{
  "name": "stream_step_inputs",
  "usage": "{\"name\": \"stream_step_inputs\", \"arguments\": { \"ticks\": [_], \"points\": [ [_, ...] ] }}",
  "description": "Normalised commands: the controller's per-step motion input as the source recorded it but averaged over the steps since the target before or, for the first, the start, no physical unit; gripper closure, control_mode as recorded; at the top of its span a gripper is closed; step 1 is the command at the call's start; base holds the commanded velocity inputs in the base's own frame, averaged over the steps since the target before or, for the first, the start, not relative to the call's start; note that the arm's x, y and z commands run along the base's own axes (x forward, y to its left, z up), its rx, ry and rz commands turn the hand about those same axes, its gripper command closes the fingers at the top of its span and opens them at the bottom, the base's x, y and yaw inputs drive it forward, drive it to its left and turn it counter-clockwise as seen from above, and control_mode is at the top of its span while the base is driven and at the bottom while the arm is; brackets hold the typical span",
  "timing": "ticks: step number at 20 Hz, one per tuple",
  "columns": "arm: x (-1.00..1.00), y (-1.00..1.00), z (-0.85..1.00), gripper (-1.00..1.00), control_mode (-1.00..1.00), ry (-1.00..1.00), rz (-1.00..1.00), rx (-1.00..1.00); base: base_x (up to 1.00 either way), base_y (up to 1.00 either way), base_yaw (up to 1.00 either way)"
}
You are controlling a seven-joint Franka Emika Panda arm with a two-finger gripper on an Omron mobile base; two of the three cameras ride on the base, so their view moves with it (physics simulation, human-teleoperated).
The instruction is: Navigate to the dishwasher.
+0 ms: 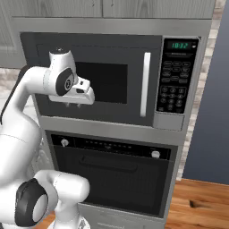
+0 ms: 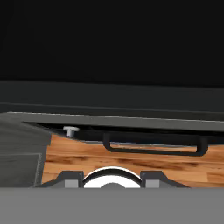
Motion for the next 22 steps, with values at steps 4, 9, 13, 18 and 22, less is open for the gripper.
{"name": "stream_step_inputs", "arguments": {
  "ticks": [4, 9, 13, 18, 22],
  "points": [
    [-0.21, 0.00, 0.00, -1.00, -1.00, 0.00, 0.00, 0.00, 0.00, 0.00, 0.00],
    [-0.54, -0.09, -0.10, -1.00, -1.00, 0.00, 0.00, 0.00, 0.00, 0.00, 0.00],
    [-0.65, -0.16, -0.21, -1.00, -1.00, 0.03, 0.00, 0.00, 0.00, 0.00, 0.00],
    [-0.84, -0.19, -0.37, -1.00, -1.00, 0.05, -0.02, 0.00, 0.00, 0.00, 0.00],
    [-0.50, -0.08, -0.35, -1.00, 1.00, 0.03, 0.00, 0.00, -0.06, 0.00, 0.00]
  ]
}}
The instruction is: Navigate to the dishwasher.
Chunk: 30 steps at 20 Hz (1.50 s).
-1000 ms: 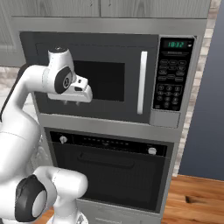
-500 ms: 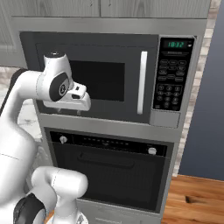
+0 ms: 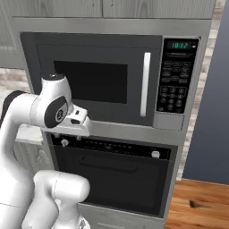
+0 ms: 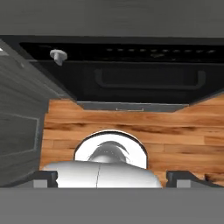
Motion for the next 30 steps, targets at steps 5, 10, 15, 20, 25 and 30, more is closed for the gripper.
{"name": "stream_step_inputs", "arguments": {
  "ticks": [5, 10, 15, 20, 25, 30],
  "points": [
    [0.00, 0.00, 0.00, -1.00, 1.00, 0.00, 0.00, 0.00, -0.34, -0.28, 0.42],
    [0.00, 0.00, 0.00, -1.00, 1.00, 0.00, 0.00, 0.00, -0.36, -0.49, 0.88],
    [0.00, 0.00, 0.00, -1.00, 1.00, 0.00, 0.00, 0.00, -0.21, -0.31, 0.95],
    [0.00, 0.00, 0.00, -1.00, 1.00, 0.00, 0.00, 0.00, -0.11, -0.08, 0.98],
    [0.00, 0.00, 0.00, -1.00, 1.00, 0.00, 0.00, 0.00, 0.00, 0.00, 1.00],
    [0.00, 0.00, 0.00, -1.00, 1.00, 0.00, 0.00, 0.00, 0.00, 0.00, 1.00]
  ]
}}
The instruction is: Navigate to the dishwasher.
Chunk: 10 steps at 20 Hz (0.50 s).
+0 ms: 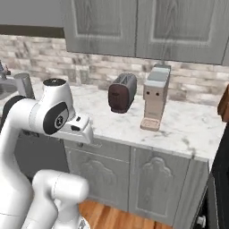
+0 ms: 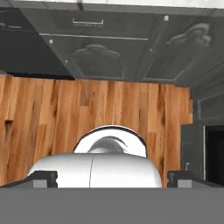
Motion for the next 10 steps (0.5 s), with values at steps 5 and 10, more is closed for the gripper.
{"name": "stream_step_inputs", "arguments": {
  "ticks": [5, 10],
  "points": [
    [0.00, 0.00, 0.00, -1.00, 1.00, 0.00, 0.00, 0.00, 0.09, 0.00, 1.00],
    [0.00, 0.00, 0.00, -1.00, 1.00, 0.00, 0.00, 0.00, 0.52, 0.02, 0.89]
  ]
}}
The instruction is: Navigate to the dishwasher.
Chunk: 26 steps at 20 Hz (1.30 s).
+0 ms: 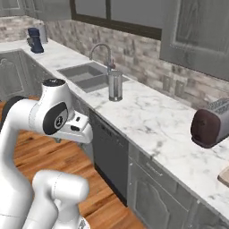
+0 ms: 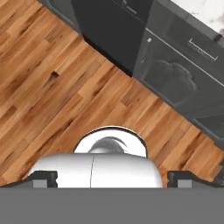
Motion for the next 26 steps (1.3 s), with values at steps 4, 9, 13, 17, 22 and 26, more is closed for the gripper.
{"name": "stream_step_inputs", "arguments": {
  "ticks": [4, 9, 13, 17, 22, 26],
  "points": [
    [0.00, 0.00, 0.00, -1.00, 1.00, 0.00, 0.00, 0.00, 0.87, 0.20, 0.42],
    [0.00, 0.00, 0.00, -1.00, 1.00, 0.00, 0.00, 0.00, 0.76, 0.34, -0.04],
    [0.00, 0.00, 0.00, -1.00, 1.00, 0.00, 0.00, 0.00, 0.63, 0.45, -0.24],
    [0.00, 0.00, 0.00, -1.00, 1.00, 0.00, 0.00, 0.00, 0.39, 0.15, -0.41],
    [0.00, 0.00, 0.00, -1.00, 1.00, 0.00, 0.00, 0.00, 0.35, 0.00, -0.53],
    [0.00, 0.00, 0.00, -1.00, 1.00, 0.00, 0.00, 0.00, 0.46, 0.11, -0.52]
  ]
}}
